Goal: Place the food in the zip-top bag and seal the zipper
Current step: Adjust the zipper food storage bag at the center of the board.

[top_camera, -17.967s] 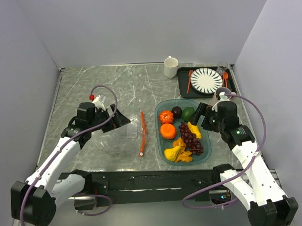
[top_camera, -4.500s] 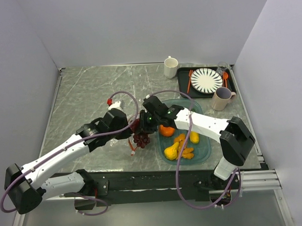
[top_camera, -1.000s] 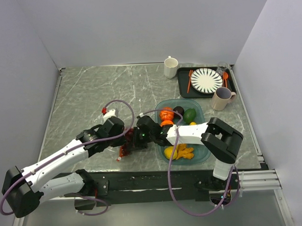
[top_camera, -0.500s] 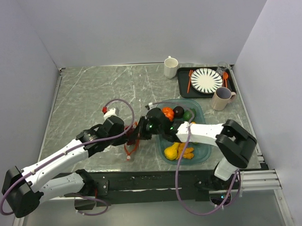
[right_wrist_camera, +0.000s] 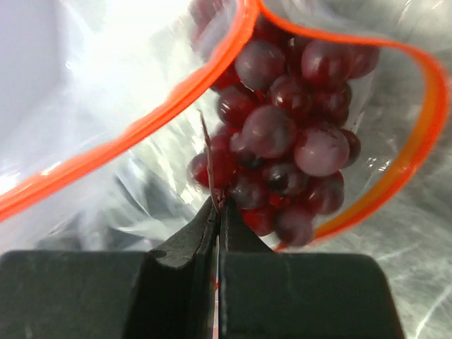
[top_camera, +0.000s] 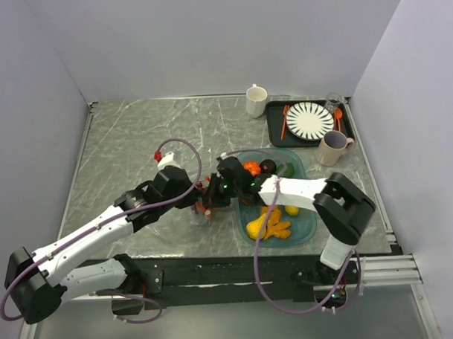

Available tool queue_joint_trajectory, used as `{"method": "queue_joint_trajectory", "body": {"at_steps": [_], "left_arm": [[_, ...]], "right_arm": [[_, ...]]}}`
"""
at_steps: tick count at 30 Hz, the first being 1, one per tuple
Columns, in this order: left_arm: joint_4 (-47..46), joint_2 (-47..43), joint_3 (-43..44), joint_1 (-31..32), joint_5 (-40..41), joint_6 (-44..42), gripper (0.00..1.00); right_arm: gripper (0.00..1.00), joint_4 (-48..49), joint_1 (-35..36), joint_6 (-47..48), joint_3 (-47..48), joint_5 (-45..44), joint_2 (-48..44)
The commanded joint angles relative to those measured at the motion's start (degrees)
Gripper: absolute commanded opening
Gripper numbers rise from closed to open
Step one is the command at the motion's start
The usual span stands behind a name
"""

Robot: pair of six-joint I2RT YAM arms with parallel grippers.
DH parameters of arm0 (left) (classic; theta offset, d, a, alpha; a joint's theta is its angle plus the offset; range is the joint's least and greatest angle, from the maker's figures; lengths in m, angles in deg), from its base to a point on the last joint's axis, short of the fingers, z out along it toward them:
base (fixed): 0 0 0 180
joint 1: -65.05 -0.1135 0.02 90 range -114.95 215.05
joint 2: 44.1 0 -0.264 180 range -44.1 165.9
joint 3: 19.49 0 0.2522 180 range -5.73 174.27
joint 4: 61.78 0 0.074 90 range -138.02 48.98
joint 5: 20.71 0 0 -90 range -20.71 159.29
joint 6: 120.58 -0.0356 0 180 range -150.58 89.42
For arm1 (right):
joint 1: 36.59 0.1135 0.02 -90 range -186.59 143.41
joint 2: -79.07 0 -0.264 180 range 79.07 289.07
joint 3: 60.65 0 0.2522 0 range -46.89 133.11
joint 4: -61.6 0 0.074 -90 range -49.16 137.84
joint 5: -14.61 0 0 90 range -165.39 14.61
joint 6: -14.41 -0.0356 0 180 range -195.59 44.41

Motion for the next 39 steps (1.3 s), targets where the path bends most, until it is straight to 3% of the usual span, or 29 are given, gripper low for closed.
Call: {"method": "queue_joint_trajectory", "body": {"at_steps": [1,2,7,10,19,23,29,39], "left_arm": [[-2.67,-3.58,-1.63,-0.01,1.94,2.13,0.01],[-2.32,-3.93,-1.72,0.08,2.12,2.05,0.01],[1.99,-4.29,-2.77,0.08,5.64,2.66,0.01],[3.22,-5.6,-4.62,0.08,7.57,3.54,0.01],[6.12,-8.33,-6.82,-0.09,9.51,4.6,0.01],[7.09,-9.03,-7.17,-0.09,10.47,4.86,0.01],[8.58,-9.56,-6.82,-0.27,11.09,4.42,0.01],[8.15,-9.39,-6.55,-0.45,10.74,3.98,0.01]], "right_arm": [[0.11,-2.98,1.64,4.88,4.53,0.4,1.14],[0.15,-3.93,1.46,5.49,4.53,-0.03,0.36],[0.61,-8.06,1.46,8.56,4.09,-5.48,-5.44],[0.71,-11.75,1.46,10.23,4.96,-9.08,-8.96],[0.72,-20.28,0.94,8.66,6.81,-17.26,-9.33],[0.65,-20.46,0.94,7.25,8.21,-18.4,-5.9],[0.54,-21.51,1.2,8.57,11.55,-17.97,-0.18],[0.51,-19.32,1.46,9.01,11.47,-16.21,4.57]]}}
